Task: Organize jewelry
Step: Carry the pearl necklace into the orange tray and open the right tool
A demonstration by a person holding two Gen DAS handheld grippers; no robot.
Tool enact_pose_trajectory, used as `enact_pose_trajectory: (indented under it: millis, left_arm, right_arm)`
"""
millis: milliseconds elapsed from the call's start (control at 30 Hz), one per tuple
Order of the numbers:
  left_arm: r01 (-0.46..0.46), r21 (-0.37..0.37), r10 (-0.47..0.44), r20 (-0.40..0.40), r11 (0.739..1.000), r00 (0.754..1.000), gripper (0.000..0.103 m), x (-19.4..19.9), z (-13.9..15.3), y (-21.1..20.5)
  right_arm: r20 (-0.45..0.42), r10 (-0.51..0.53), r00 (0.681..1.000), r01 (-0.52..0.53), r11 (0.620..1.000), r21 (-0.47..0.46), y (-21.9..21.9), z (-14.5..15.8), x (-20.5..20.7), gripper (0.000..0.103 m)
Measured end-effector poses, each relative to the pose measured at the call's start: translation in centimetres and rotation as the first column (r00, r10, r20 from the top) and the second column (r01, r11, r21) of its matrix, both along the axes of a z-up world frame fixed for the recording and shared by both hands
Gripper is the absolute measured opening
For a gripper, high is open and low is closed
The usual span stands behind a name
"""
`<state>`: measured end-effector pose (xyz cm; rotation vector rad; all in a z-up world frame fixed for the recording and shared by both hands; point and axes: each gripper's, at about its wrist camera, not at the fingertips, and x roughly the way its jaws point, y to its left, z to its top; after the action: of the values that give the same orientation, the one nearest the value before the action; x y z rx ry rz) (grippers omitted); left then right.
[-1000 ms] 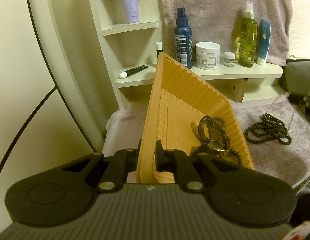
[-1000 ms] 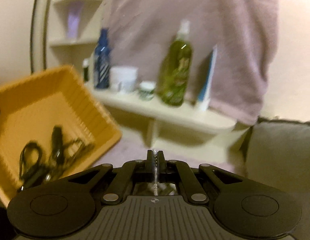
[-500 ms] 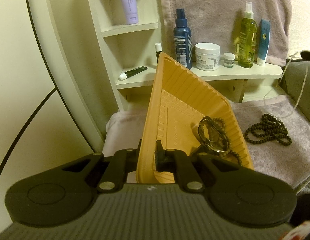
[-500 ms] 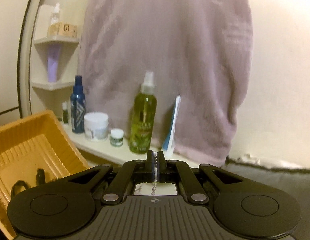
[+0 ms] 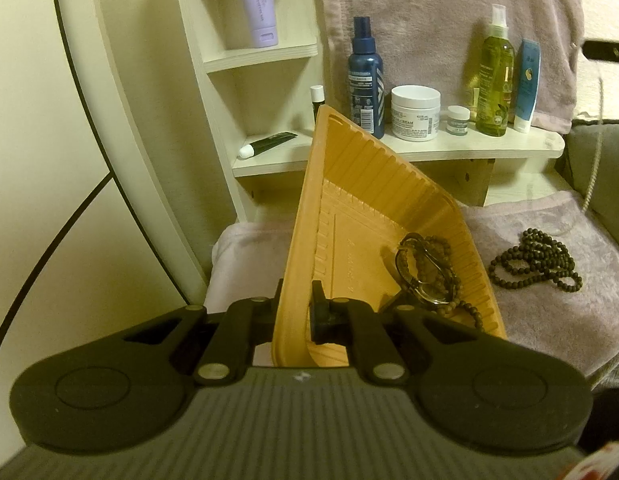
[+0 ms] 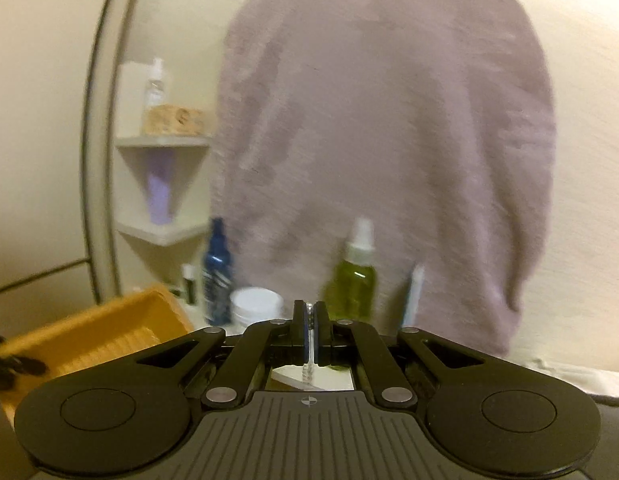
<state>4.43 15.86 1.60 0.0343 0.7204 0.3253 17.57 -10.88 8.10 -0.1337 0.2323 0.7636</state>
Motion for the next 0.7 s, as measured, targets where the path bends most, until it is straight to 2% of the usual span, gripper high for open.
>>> enact_pose_trajectory:
  millis: [167, 400, 533, 700]
  left_arm:
    - [0.002, -0.003, -0.002, 0.002, 1.0, 1.0, 0.008, 0.0, -0.1, 0.1]
    - [0.0, -0.011, 0.0, 0.004, 1.0, 1.0, 0.008, 0.0, -0.2, 0.2]
    - [0.0, -0.013, 0.0, 0.007, 1.0, 1.0, 0.008, -0.1, -0.1, 0.2]
    - [0.001, -0.015, -0.001, 0.009, 1.0, 1.0, 0.008, -0.2, -0.1, 0.2]
  right_arm:
    - [-0.026, 0.106, 0.994, -0.104, 0.993, 0.061, 3.5, 0.9, -1.5, 0.002]
    - [-0.081, 0.254, 0.964, -0.241, 0.961, 0.137, 8.8, 1.2, -2.8, 0.002]
    - [-0.139, 0.287, 0.948, -0.271, 0.955, 0.12, 11.1, -0.4, -2.5, 0.002]
    - [-0.265, 0.294, 0.918, -0.283, 0.956, 0.08, 12.8, -4.3, -1.3, 0.002]
